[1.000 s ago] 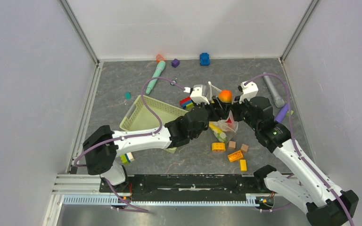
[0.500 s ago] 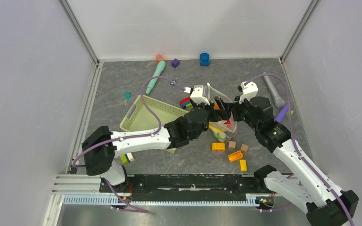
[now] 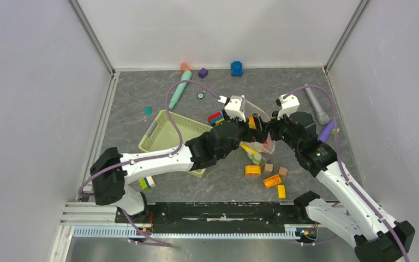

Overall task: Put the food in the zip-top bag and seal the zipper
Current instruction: Place the fake fruit in the zipper food storage bag.

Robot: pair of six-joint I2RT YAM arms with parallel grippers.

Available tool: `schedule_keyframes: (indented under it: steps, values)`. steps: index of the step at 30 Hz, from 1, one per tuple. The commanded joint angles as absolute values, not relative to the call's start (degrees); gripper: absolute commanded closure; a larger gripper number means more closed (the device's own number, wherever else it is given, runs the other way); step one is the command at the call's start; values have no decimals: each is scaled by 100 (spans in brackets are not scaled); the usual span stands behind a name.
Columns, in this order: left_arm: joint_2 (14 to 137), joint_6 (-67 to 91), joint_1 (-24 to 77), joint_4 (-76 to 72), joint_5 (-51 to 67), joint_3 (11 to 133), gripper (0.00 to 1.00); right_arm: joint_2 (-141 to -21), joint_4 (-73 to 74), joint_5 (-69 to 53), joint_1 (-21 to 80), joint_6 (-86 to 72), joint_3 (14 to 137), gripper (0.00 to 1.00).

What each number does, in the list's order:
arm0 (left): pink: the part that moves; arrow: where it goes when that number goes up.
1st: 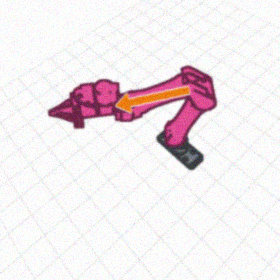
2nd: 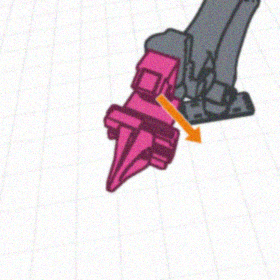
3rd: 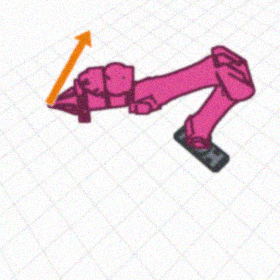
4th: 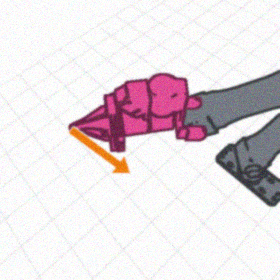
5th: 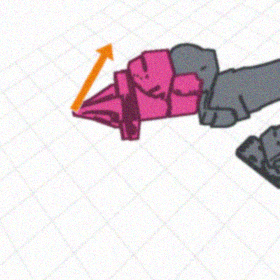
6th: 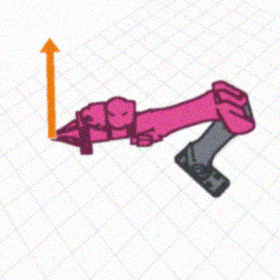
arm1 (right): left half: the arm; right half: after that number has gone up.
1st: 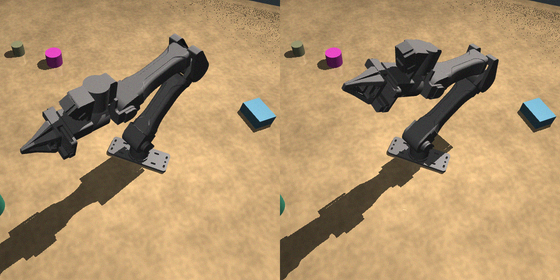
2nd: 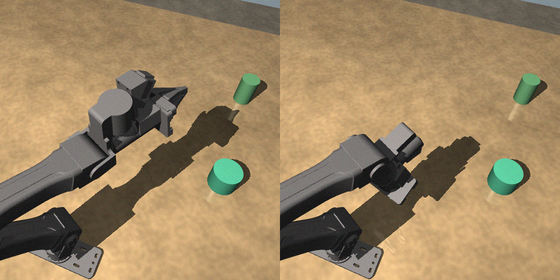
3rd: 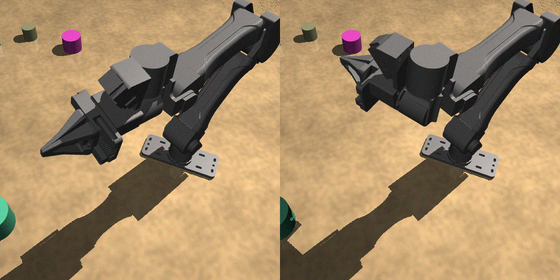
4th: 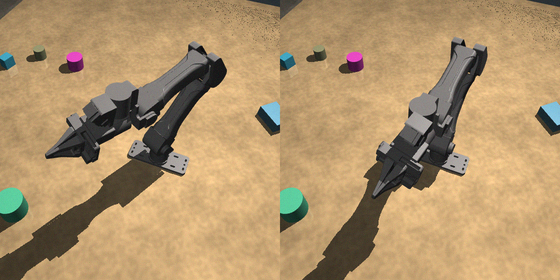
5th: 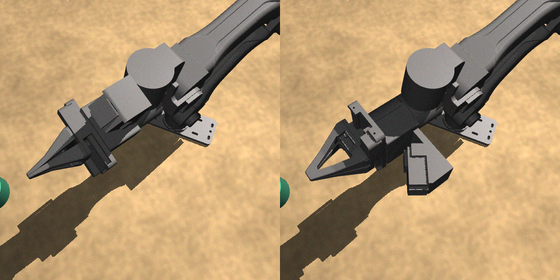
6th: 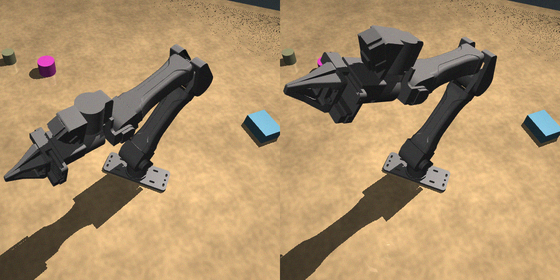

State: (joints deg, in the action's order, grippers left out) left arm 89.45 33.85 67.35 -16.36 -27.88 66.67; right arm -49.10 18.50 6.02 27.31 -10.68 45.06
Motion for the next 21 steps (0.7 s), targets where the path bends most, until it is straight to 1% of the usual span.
schedule_keyframes:
  steps: [1, 6, 8, 11, 13, 16, 18, 21]
  values:
    - [8322, 2766, 6802, -1346, -2211, 6936, 0, -4860, 1694, 582, 2744, -1067, 4520, 90]
    - [7619, 2357, 6796, -690, -2601, 6713, 0, -4866, 1713, 570, 2741, -1062, 4527, 90]
    - [7362, 2163, 6789, -422, -2956, 6566, 0, -4871, 1710, 563, 2742, -1059, 4528, 90]
    - [7026, 1762, 6741, 309, -3429, 6465, 0, -4894, 1722, 545, 2742, -1058, 4527, 90]
    - [6843, 1428, 6646, 751, -3457, 6447, 0, -4911, 1723, 525, 2741, -1063, 4540, 90]
    - [6557, 420, 6286, 1124, -2853, 6354, 0, -4931, 1726, 491, 2743, -1055, 4548, 90]
    - [6300, -439, 5930, 1166, -2153, 6201, 0, -4939, 1731, 466, 2742, -1055, 4548, 90]
    - [6071, -1086, 5187, 1230, -960, 6230, 0, -4946, 1730, 491, 2738, -1053, 4544, 90]
